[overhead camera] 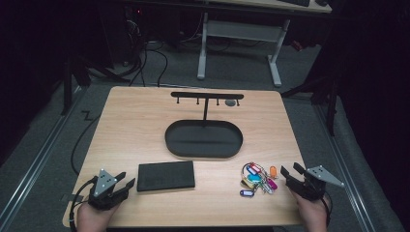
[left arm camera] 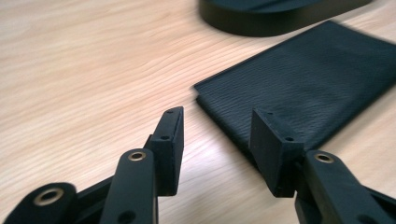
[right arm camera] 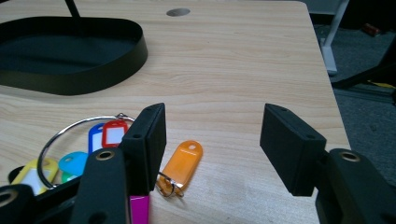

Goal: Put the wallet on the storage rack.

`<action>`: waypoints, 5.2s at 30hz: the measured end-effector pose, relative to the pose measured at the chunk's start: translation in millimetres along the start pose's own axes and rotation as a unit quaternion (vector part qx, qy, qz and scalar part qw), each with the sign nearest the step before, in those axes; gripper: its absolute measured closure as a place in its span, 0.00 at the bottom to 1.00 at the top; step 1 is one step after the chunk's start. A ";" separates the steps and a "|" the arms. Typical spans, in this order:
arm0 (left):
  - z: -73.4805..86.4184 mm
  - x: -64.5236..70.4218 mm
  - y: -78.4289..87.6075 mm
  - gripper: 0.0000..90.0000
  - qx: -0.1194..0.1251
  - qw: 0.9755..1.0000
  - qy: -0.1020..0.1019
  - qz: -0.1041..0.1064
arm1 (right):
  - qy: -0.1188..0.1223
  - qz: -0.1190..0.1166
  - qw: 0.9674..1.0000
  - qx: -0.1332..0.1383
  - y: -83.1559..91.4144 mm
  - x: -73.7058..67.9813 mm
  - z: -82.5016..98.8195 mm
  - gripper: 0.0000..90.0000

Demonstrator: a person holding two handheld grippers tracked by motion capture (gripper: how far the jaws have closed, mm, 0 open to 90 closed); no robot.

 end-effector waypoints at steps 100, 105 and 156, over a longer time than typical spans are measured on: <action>-24.6 144.0 -53.2 0.65 0.028 0.936 -0.349 0.045 | 0.029 -0.028 0.998 -0.037 -26.9 -14.1 4.4 0.47; -24.1 142.5 -53.5 0.67 0.030 0.937 -0.344 0.048 | 0.029 -0.029 0.998 -0.037 -26.1 -15.2 4.0 0.47; -55.9 100.9 -9.0 0.91 0.071 0.974 -0.198 0.082 | 0.021 -0.044 0.998 -0.030 -24.7 -11.0 4.1 0.48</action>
Point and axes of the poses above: each handheld gripper's, and its own axes: y roughly backward along the jaws, z roughly out of its underside, x roughly to its right, the point moved 1 cm from there along -y, roughly forward along the jaws, and after that the axes turned 6 degrees about -z, right-handed, at the moved point
